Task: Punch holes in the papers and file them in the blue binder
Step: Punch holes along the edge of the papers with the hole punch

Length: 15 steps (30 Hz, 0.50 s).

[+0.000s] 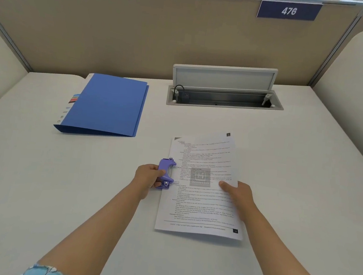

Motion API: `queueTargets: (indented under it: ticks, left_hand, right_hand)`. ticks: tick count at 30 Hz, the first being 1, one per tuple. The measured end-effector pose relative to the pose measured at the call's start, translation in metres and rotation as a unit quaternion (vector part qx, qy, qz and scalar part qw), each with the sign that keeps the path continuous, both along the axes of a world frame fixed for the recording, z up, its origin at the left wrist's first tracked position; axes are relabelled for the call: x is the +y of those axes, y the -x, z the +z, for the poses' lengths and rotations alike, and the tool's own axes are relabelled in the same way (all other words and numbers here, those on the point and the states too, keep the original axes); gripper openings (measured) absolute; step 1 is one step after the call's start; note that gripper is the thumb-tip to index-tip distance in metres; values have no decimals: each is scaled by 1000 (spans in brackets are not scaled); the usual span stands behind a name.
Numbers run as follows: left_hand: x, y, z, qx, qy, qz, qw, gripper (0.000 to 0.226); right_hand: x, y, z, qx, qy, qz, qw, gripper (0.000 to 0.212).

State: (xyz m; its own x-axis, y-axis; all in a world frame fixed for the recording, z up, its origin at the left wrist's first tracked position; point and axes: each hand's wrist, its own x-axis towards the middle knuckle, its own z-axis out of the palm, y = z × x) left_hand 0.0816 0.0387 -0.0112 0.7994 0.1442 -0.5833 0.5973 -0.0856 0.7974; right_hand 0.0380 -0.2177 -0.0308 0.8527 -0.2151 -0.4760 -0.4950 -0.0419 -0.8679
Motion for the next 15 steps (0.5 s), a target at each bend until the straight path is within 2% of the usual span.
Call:
queueTargets:
  ticks: [1, 4, 7, 9, 13, 15]
  left_hand:
    - [-1, 0, 1, 1, 1, -2, 1000, 1]
    - [0, 0, -1, 3, -1, -2, 1000, 12]
    - [0, -1, 2, 7, -7, -7, 1000, 2]
    - [-1, -2, 4, 10, -25, -20, 999, 7]
    - [-4, -15, 9, -28, -141, -43, 989, 9]
    - [-4, -22, 13, -43, -197, -47, 978, 6]
  right_hand:
    - [0, 0, -1, 2, 6, 0, 1000, 5]
    - [1, -1, -3, 8, 16, 3, 1000, 6]
    - [1, -1, -4, 11, 20, 3, 1000, 7]
    - [2, -1, -4, 11, 23, 4, 1000, 8]
    - [2, -2, -4, 12, 27, 7, 1000, 23]
    - [2, -2, -4, 13, 29, 6, 999, 23]
